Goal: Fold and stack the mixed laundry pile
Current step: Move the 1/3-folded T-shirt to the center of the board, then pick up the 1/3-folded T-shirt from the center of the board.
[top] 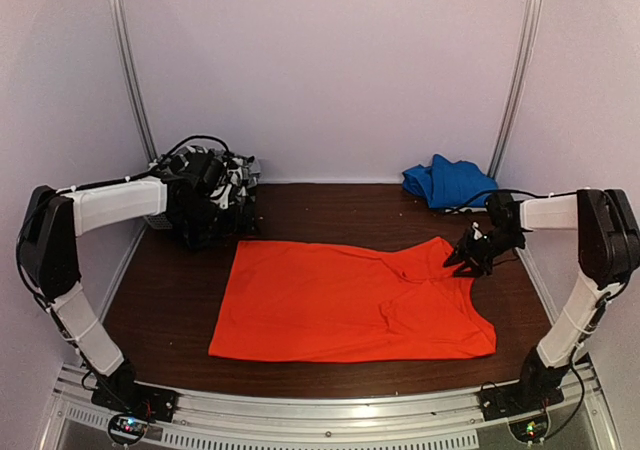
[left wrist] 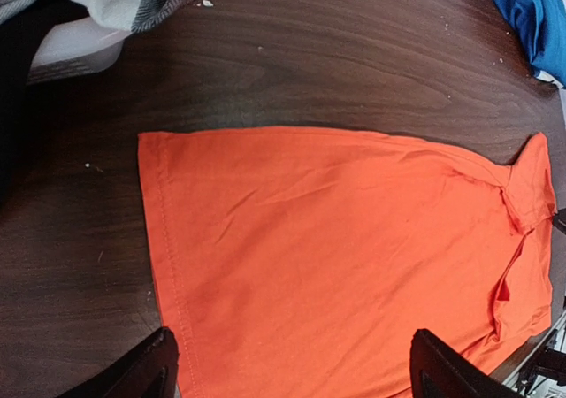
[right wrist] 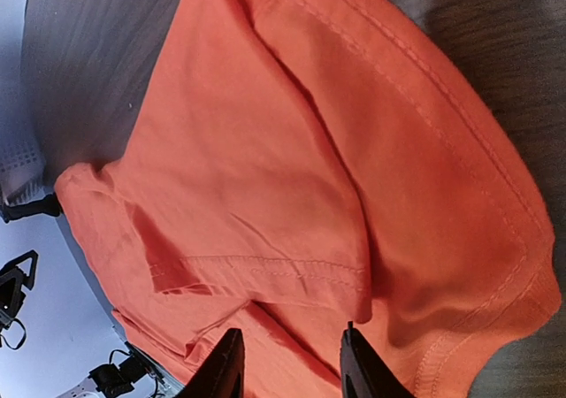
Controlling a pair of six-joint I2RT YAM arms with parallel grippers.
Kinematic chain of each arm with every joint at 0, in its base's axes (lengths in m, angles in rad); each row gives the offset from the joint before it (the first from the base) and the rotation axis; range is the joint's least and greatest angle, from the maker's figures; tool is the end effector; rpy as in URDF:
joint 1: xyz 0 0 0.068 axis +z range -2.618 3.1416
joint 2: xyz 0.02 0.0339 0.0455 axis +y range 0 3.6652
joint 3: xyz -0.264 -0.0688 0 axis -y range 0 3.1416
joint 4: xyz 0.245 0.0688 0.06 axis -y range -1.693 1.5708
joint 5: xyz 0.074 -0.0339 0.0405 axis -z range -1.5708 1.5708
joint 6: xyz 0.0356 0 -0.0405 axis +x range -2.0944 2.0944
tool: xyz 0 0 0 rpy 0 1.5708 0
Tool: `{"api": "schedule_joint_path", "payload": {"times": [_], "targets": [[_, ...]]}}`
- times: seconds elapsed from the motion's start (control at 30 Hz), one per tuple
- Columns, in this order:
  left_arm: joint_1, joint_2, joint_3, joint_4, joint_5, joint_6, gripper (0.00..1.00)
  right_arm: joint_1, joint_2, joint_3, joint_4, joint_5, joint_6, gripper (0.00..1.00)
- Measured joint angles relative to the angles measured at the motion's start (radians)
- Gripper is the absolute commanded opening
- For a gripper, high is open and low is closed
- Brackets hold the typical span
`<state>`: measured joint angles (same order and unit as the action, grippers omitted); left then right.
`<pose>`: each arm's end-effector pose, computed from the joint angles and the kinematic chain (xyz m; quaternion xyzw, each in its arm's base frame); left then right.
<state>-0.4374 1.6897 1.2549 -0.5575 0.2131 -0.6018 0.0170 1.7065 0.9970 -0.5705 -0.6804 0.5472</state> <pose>0.3214 -0.1586 0.2358 -0.0480 0.9523 -0.2293 0.1956 0.3094 0.0277 0.1636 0.1977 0.9128 0.3551 0.0393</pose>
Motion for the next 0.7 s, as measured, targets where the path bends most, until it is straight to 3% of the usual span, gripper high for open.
{"api": "schedule_joint_path", "payload": {"times": [0.4, 0.7], "targets": [[0.018, 0.035, 0.024, 0.011, 0.000, -0.007, 0.91, -0.002, 0.047, 0.037, -0.059, 0.087, -0.055, 0.37], [0.024, 0.116, 0.089, 0.006, 0.001, 0.078, 0.90, -0.002, 0.097, 0.078, -0.064, 0.097, -0.070, 0.29]]}}
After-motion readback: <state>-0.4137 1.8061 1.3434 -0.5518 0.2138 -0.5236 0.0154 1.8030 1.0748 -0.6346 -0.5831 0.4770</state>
